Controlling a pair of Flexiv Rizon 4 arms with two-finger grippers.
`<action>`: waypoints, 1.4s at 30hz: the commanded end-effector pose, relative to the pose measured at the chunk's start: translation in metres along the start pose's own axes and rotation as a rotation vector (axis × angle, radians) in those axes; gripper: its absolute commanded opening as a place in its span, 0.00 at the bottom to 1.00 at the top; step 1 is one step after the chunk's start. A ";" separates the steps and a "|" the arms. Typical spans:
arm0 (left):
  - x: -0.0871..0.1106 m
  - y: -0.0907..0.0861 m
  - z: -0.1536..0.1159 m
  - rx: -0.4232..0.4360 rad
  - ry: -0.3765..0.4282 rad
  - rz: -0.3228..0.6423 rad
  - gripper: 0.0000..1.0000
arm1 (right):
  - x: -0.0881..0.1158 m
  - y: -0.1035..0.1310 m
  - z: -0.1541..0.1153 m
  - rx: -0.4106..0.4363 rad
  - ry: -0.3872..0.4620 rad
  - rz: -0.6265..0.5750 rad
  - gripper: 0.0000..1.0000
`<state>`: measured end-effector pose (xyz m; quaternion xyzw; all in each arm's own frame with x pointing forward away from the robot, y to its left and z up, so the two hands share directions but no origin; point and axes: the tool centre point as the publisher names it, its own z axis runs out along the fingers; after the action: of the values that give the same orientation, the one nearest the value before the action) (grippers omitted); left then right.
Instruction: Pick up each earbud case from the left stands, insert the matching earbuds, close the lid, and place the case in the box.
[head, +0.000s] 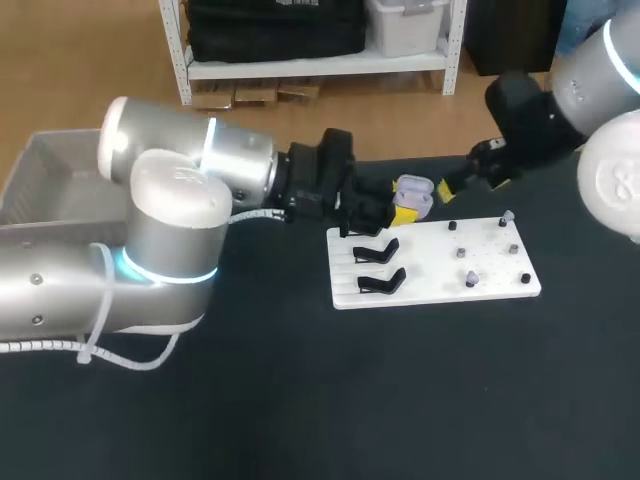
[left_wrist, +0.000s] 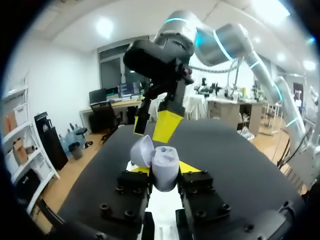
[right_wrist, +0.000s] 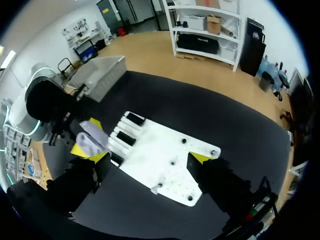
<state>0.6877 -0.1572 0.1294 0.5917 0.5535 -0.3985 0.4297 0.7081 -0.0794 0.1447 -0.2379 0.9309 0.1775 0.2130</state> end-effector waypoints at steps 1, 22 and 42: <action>0.005 0.000 -0.006 -0.008 -0.115 0.005 0.00 | 0.007 -0.010 -0.014 0.097 0.037 0.001 1.00; -0.018 0.015 -0.018 -0.057 -0.208 -0.034 0.00 | 0.028 -0.058 -0.006 0.307 0.178 -0.025 1.00; -0.011 0.032 -0.019 -0.068 -0.201 -0.087 0.00 | 0.029 -0.102 0.042 0.303 0.210 0.047 1.00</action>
<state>0.7178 -0.1424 0.1487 0.5100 0.5470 -0.4543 0.4840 0.7347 -0.1601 0.0789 -0.1964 0.9676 0.0136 0.1578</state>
